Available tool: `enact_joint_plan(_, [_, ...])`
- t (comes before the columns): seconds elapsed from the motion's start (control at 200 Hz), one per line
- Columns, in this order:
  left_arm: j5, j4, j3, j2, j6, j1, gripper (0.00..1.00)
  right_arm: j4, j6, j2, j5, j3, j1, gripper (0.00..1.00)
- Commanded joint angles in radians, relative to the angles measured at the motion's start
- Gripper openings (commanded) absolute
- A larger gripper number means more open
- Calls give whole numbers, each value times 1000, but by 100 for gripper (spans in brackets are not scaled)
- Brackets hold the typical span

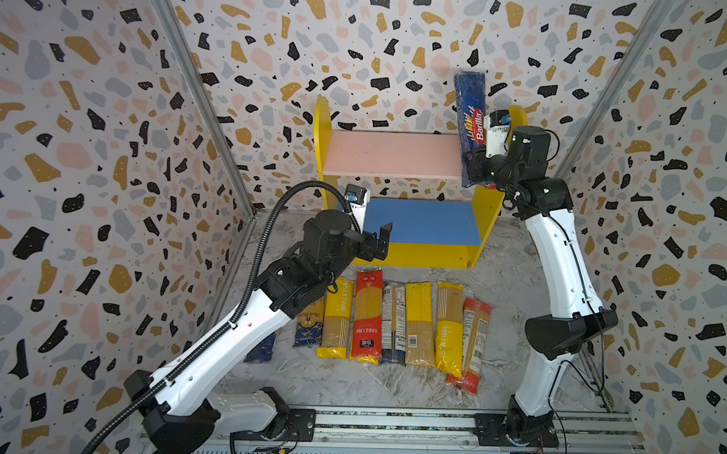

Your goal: Place and organize the pasta boxes and bags onto the shelf

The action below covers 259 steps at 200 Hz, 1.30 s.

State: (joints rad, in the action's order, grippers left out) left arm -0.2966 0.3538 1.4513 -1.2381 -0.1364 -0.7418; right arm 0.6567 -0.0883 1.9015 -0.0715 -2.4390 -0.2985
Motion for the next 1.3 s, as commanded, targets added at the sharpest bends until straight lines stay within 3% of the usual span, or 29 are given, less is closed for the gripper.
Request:
enact_joint_plan(0.0, [-9,-53,-19,11,33,-3,99,-151,5,-69,-30,-65,-8,27])
enact_joint_plan(0.471, [-2,-64,-43,29,43,-4,99,-129,-4,-29,9,-94,-3,34])
enact_joint_plan(0.576, [-10,-63,-45,43,37,-4,99,-132,-7,-26,18,-94,-2,47])
enact_joint_plan(0.666, [-11,-67,-48,56,29,-4,100,-131,-5,-19,16,-94,-2,70])
enact_joint_plan(0.756, [-6,-89,-63,85,7,-4,99,-132,-11,-13,13,-95,-2,78])
enact_joint_plan(1.071, [-37,-80,-78,138,-18,-4,99,-137,-7,-40,21,-89,-5,81])
enact_joint_plan(1.291, [-42,-57,-100,146,-30,-4,99,-150,-11,-154,19,24,-38,81])
